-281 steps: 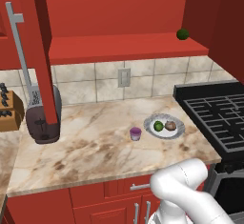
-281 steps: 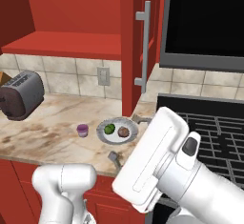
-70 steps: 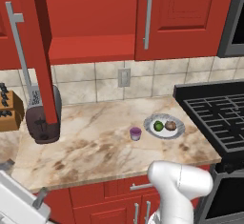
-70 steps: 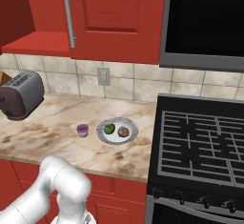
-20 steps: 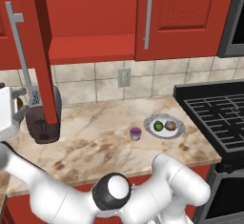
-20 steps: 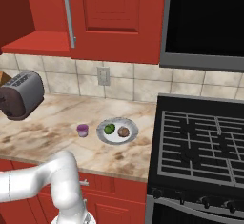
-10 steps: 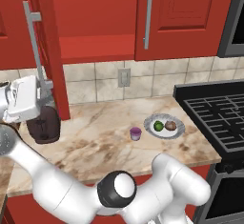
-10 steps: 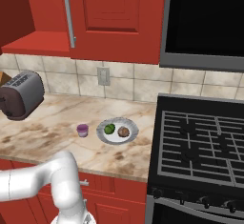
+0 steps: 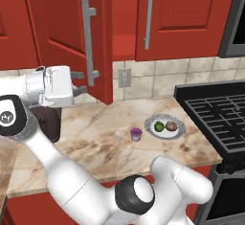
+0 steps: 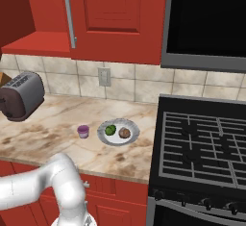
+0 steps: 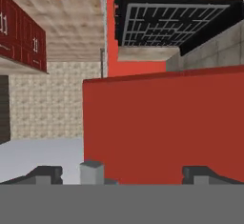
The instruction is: Pick the avocado and bread from the counter and place them on the plate. Then pick the jam from the cabinet and place it next to the plate. Lastly close the cabinet door.
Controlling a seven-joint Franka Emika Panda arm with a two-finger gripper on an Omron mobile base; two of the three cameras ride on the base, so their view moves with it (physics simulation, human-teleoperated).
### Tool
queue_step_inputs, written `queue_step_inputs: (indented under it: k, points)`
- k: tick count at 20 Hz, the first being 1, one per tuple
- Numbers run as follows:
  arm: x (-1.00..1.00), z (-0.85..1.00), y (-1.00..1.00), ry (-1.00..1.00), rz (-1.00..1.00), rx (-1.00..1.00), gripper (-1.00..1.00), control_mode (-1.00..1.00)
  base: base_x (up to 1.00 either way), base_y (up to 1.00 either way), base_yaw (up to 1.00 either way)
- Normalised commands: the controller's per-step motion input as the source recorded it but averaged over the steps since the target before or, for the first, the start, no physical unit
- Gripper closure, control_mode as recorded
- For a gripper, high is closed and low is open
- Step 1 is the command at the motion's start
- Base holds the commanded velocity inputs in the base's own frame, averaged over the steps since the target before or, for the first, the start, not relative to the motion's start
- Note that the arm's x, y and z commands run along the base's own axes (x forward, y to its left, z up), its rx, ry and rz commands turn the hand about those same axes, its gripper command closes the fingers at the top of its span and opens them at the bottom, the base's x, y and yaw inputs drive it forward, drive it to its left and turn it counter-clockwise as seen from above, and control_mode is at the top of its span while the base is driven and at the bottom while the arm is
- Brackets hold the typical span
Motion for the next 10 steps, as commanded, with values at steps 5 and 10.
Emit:
queue_step_inputs:
  k: [5,10]
  points:
    - [0.00,0.22,-1.00,0.12,0.04,0.11,-1.00,-1.00,0.00,0.00,0.00]
    - [0.00,0.01,-1.00,0.07,0.20,0.09,-1.00,-1.00,0.00,0.00,0.00]
